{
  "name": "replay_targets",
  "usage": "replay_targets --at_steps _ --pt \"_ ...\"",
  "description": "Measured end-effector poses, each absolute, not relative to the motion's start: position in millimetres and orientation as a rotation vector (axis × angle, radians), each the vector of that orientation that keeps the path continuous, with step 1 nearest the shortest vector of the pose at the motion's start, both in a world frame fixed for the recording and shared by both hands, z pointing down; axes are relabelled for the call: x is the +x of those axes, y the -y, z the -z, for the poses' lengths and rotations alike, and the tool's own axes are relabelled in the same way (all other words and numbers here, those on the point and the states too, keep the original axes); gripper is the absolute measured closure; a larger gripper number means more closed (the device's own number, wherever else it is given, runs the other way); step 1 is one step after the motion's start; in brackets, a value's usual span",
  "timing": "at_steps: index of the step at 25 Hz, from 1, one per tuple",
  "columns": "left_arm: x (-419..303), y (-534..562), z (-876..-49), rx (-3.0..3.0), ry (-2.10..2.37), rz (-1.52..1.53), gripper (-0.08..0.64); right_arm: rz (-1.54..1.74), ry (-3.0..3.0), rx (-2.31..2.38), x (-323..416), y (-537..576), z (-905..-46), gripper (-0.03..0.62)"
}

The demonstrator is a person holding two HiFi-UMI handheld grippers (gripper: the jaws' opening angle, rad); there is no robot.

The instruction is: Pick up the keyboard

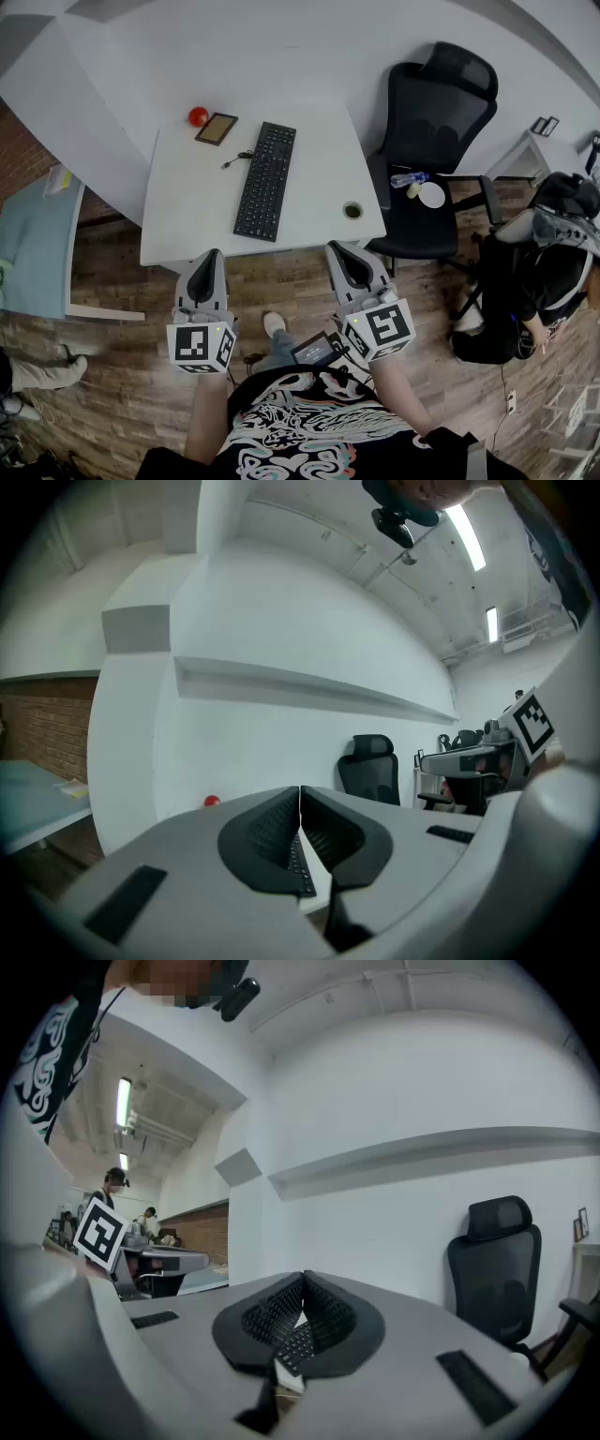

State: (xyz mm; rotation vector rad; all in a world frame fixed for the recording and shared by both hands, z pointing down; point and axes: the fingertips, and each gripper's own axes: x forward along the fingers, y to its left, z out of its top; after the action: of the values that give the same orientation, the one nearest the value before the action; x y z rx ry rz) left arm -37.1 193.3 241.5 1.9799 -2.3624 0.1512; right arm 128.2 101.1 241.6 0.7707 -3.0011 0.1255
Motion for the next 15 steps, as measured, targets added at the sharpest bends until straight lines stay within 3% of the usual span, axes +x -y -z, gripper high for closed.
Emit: replay_targets --at_steps 7,15 --pt "55.2 -265.3 -249.8 1.974 2.304 0.105 0.54 -0.112 3.033 0.77 212.5 -163.6 -250.8 0.563" --pt "104.5 -289.6 -251.5 1.994 2.286 0.034 0.54 -0.114 3.031 0.763 260.5 -198.1 -251.5 0.563"
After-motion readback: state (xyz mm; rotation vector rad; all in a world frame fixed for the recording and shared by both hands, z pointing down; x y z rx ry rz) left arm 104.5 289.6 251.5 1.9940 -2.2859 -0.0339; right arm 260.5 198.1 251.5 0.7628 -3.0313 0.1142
